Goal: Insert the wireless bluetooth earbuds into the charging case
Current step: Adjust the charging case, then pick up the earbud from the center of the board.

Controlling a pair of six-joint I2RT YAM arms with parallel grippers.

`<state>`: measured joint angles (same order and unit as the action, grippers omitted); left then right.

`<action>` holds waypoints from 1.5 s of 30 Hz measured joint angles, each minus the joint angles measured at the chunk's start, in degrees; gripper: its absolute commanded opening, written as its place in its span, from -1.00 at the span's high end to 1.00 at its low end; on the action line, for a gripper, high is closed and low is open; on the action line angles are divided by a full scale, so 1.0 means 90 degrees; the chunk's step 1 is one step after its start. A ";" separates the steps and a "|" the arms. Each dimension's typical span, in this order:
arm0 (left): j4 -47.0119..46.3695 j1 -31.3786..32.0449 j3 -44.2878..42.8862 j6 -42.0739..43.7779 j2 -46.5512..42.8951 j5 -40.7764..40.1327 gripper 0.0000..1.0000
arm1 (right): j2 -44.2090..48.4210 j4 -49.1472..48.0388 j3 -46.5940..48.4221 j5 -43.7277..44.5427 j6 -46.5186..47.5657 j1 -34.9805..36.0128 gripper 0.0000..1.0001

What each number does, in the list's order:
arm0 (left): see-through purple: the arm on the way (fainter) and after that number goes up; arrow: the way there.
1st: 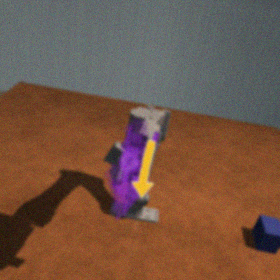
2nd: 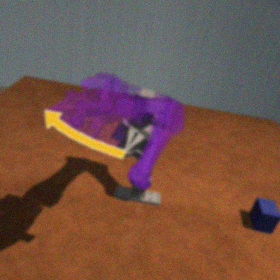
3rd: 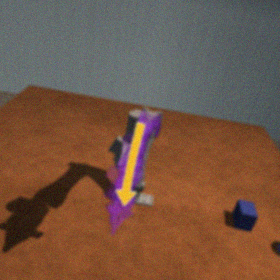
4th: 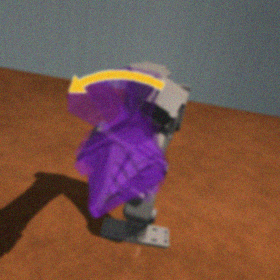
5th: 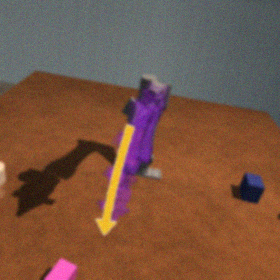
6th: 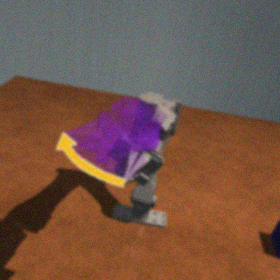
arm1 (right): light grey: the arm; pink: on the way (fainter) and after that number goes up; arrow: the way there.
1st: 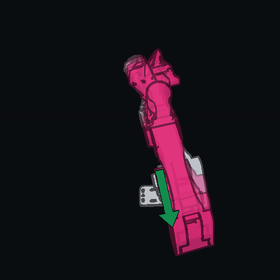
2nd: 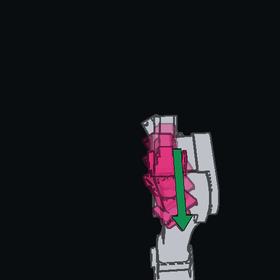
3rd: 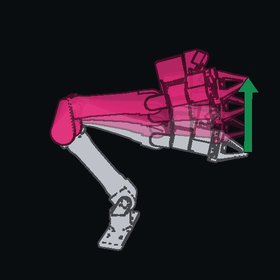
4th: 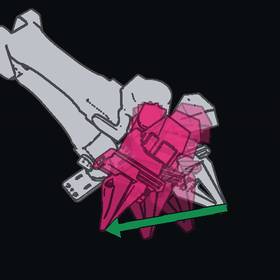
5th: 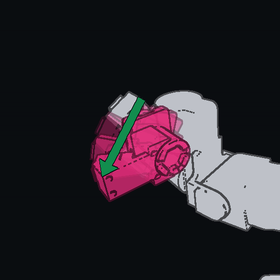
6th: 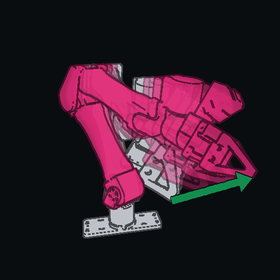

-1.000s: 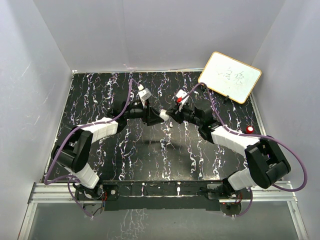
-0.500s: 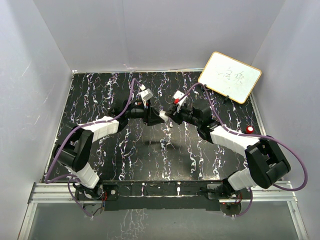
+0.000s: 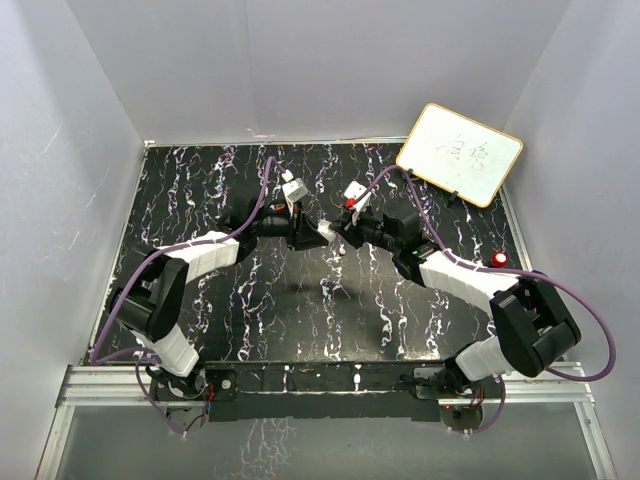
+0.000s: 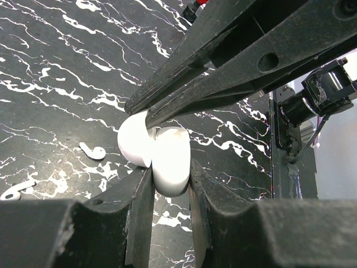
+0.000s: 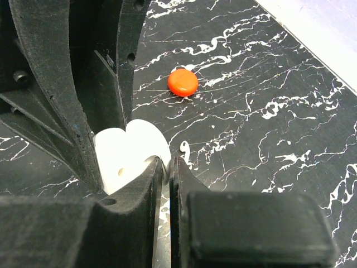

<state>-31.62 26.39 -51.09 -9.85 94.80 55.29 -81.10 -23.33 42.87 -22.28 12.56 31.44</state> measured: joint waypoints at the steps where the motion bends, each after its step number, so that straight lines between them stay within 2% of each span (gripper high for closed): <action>1: 0.0000 -0.0002 -0.0010 0.0000 0.0024 0.0012 1.00 | 0.0000 0.0015 0.0000 0.0010 0.0010 0.0000 0.97; 3: 0.0007 0.0000 -0.0024 0.0002 0.0061 0.0034 1.00 | -0.0005 0.0061 0.0000 0.0019 0.0029 0.0000 0.81; 7: 0.0024 0.0000 -0.0027 0.0027 0.0075 0.0053 1.00 | -0.0007 0.0087 0.0000 0.0090 -0.0002 0.0002 0.20; 10: -0.0092 -0.0002 0.0012 0.0053 0.0075 0.0049 1.00 | -0.0007 0.0022 0.0000 0.0396 -0.0087 -0.0017 -0.05; 12: -0.0539 -0.0002 0.0214 0.0066 0.0073 0.0022 1.00 | -0.0005 -0.0063 0.0000 0.0551 -0.0185 -0.0046 -0.10; 20: -0.3371 0.0000 0.1518 -0.0211 0.0117 -0.0410 1.00 | 0.0231 -0.0063 -0.0136 0.0738 -0.0894 -0.0109 -0.16; 24: -0.4908 -0.0002 0.1931 -0.0522 0.0590 -0.0481 1.00 | 0.0631 -0.0202 -0.0148 0.1205 -0.1292 -0.0223 -0.19; 28: -0.5778 0.0000 0.2113 -0.0760 0.1059 -0.0491 1.00 | 0.0962 -0.0304 -0.0146 0.1729 -0.1749 -0.0289 -0.22; 35: -0.6373 -0.0002 0.2307 -0.0741 0.1375 -0.0680 1.00 | 0.0750 0.0143 0.0027 0.2577 -0.2412 -0.0289 -0.22; 45: -0.6540 -0.0002 0.3155 0.0748 0.0733 -0.1965 1.00 | 0.0002 0.1110 0.0500 0.2705 -0.2599 -0.0291 -0.15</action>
<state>-90.48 26.37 -22.70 -3.11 101.41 37.60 -81.08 -13.34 47.37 2.07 -10.83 28.82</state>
